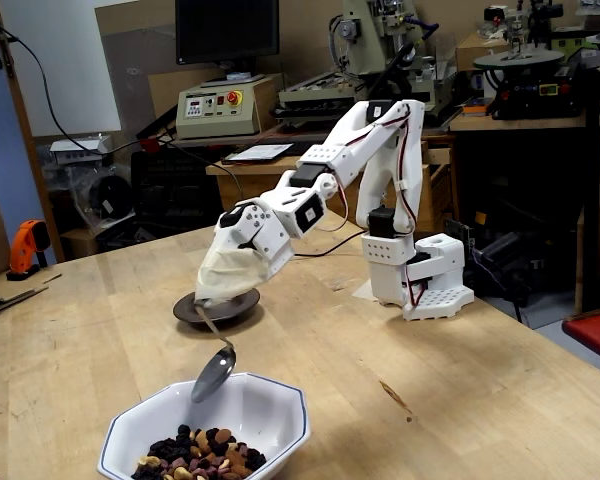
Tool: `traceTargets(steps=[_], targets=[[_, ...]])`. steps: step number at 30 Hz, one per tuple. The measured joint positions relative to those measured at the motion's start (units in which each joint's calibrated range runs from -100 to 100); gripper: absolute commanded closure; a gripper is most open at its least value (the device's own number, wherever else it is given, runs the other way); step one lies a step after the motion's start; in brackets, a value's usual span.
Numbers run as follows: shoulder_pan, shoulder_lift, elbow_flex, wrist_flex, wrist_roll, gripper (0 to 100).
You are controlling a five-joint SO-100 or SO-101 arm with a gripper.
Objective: Use spoon to transfer food from the white bowl to brown plate
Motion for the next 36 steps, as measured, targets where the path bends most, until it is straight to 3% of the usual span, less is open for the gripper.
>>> traceTargets(steps=[8,27,36], targets=[[0.0,-0.17,0.0,6.74,-0.1,96],[-0.07,2.66,-0.08,6.99,0.05,96],[-1.39,6.35,-8.67,7.47,0.24,96]])
